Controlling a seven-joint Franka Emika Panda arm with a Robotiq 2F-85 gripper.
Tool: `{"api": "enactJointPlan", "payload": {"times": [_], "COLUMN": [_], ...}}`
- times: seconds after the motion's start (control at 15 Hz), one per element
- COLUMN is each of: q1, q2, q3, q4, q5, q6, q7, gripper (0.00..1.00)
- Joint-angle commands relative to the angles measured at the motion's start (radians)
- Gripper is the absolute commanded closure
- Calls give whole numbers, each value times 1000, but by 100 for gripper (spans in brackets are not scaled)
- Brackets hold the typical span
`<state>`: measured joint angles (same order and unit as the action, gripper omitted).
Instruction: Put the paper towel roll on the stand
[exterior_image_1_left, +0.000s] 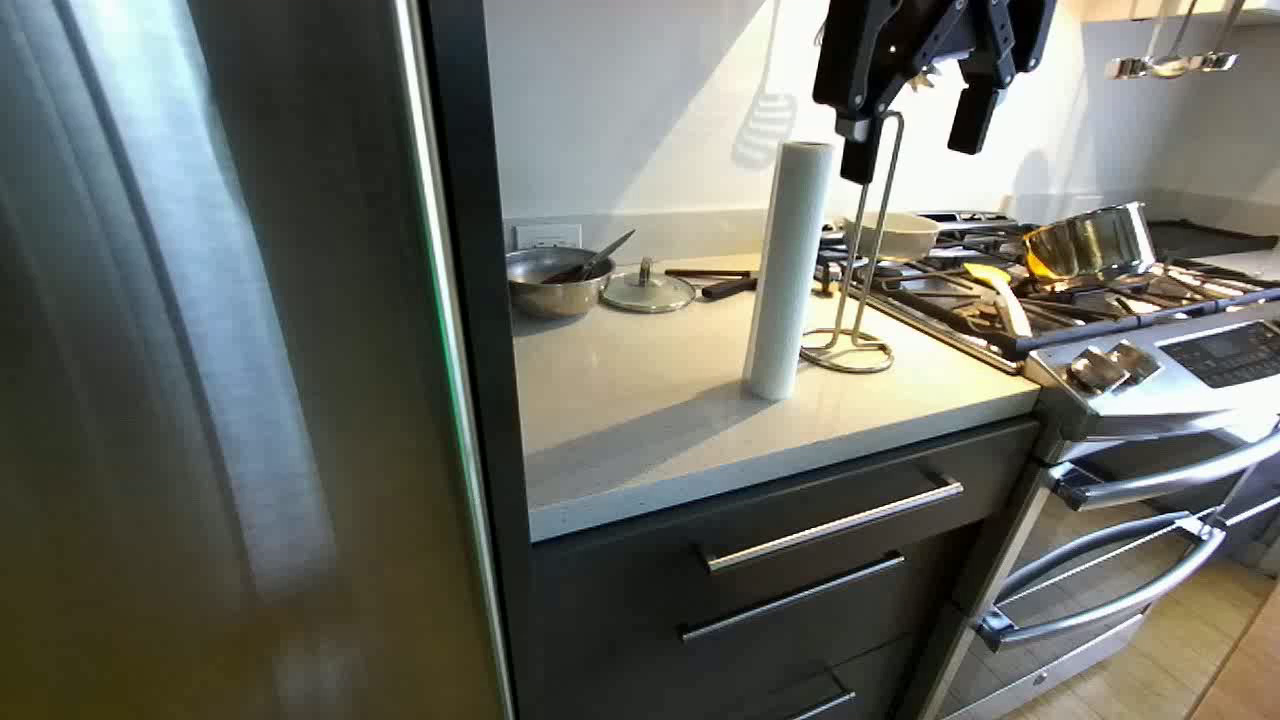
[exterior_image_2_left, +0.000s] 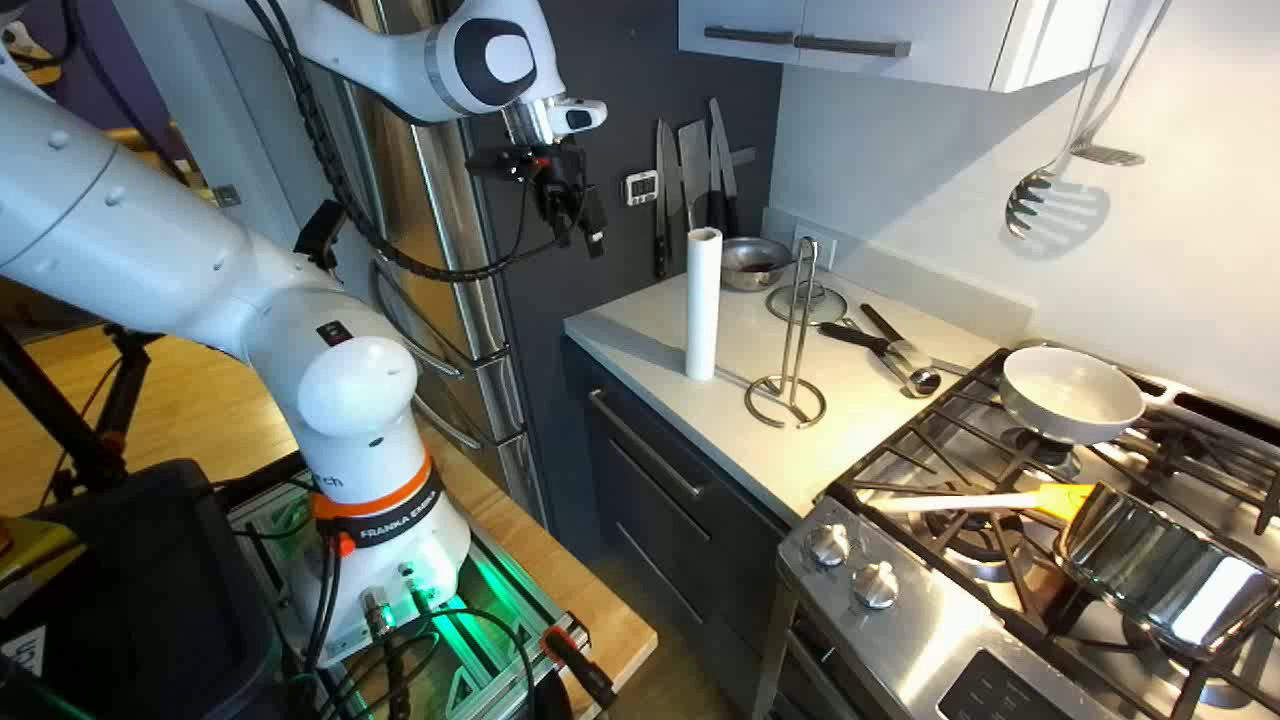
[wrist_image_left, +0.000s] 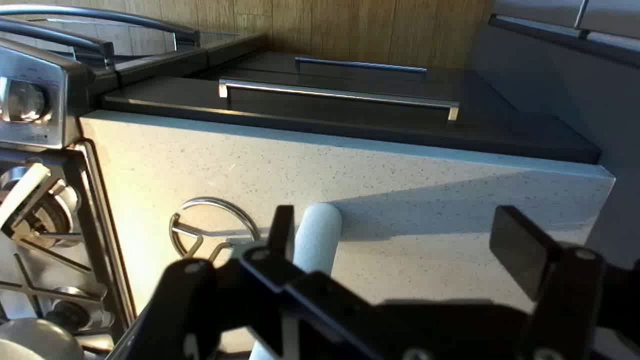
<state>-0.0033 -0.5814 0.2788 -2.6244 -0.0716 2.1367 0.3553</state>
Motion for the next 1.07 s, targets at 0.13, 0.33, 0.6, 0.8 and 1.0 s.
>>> {"api": "enactJointPlan", "payload": {"times": [0.13, 0.33, 0.6, 0.8, 1.0], "q1": [20, -16, -72, -88, -69], "q2": [4, 51, 113, 158, 217], "q3": [-19, -46, -124, -169, -194], "q4": [1, 31, 74, 120, 171], "q5": [-13, 4, -14, -37, -24], "q6": [-3, -27, 3, 52, 134], "q7": [10, 42, 33, -17, -76], "gripper": [0, 0, 0, 0, 0]}}
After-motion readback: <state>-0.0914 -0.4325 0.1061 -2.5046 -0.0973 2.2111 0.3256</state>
